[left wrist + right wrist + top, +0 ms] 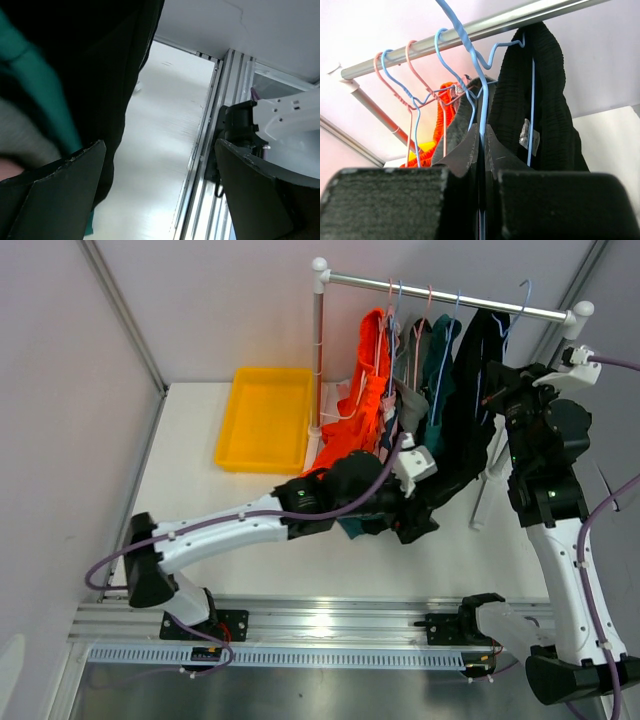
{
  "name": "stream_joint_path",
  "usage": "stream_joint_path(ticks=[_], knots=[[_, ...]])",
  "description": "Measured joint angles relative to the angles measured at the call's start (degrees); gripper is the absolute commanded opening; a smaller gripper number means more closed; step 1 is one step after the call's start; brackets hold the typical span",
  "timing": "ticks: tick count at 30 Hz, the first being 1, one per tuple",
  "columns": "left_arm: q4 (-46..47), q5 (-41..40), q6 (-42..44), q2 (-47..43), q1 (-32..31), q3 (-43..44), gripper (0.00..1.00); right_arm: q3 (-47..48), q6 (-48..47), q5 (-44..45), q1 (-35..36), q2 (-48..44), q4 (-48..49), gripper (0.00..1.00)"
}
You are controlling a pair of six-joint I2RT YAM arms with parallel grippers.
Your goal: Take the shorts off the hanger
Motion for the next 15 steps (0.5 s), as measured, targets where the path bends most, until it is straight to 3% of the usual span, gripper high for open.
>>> stream_joint_path(ticks=[5,11,13,15], knots=[[-0.57,-2.51,2.49,9.18,-2.51,7.63,0.98,-0.28,0.63,-0.04,0.0,-3.06,-2.16,0.0],[-0.37,-5.01,4.37,11.72,-2.89,13.27,0.98,-1.51,1.05,-0.09,0.0,-6.43,-3.17,0.0],[-0.15,-5.33,4.79,12.02,-2.89,14.56,0.97,-2.01,1.11,-0.11,0.0,-7.02,-3.32,0.0],[0.17,-5.31,5.01,12.7,-2.89,15.67,0.87,-2.38,1.31,-0.17,0.0,-7.3,-3.74,0.0]])
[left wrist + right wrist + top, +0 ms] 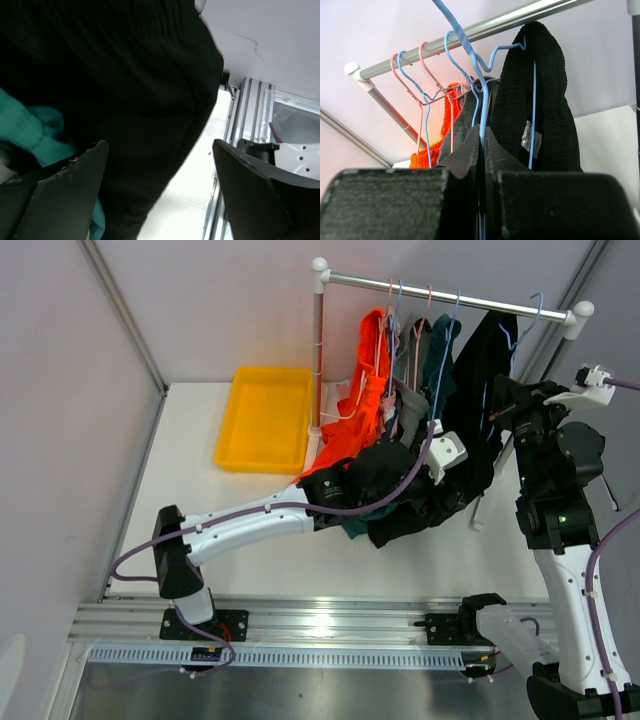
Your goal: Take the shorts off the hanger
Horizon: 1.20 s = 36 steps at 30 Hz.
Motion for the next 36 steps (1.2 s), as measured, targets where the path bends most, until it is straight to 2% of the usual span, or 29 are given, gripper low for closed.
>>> stream_joint_path(ticks=[1,7,8,9,11,12,19,24,30,33,36], knots=[[0.24,0.02,0.07,0.48,0.0,0.55,0.81,-0.13,0.15,-0.07,0.0,-0.04,-0.11,0.0],[0.74,0.66,0.07,3.54,0.0,1.01,0.64,-0.48,1.2,-0.37,-0.09,-0.02,-0.7,0.0],[0.7,0.74,0.02,4.09,0.0,1.01,0.57,-0.48,1.27,-0.42,-0.09,-0.02,-0.7,0.0],[0.7,0.94,0.04,4.5,0.0,1.01,0.48,-0.48,1.27,-0.44,-0.09,-0.04,-0.7,0.0],[0.68,1.42,-0.46,5.31,0.0,1.01,0.15,-0.48,1.29,-0.46,-0.09,-0.02,-0.72,0.0],[0.66,1.57,-0.59,5.57,0.0,1.01,0.02,-0.48,1.29,-0.44,-0.09,-0.04,-0.74,0.0],[2.25,1.53,-0.42,5.38,-0.37,-0.37,0.0,-0.52,1.29,-0.26,-0.11,-0.07,-1.14,0.0],[5.07,-1.55,-0.57,-0.46,-3.85,-11.02,0.0,0.0,1.16,0.5,-0.59,0.68,-2.45,0.0],[10.69,-7.43,-4.74,-9.16,-14.14,-28.24,0.0,4.92,0.7,0.9,-1.6,4.37,-7.28,0.0],[12.09,-9.16,-6.56,-8.79,-15.06,-30.42,0.0,4.96,1.11,0.42,-1.6,4.26,-10.91,0.0],[11.85,-11.82,-7.04,-7.3,-14.6,-29.03,0.0,4.96,2.05,0.09,-1.7,3.96,-12.52,0.0]])
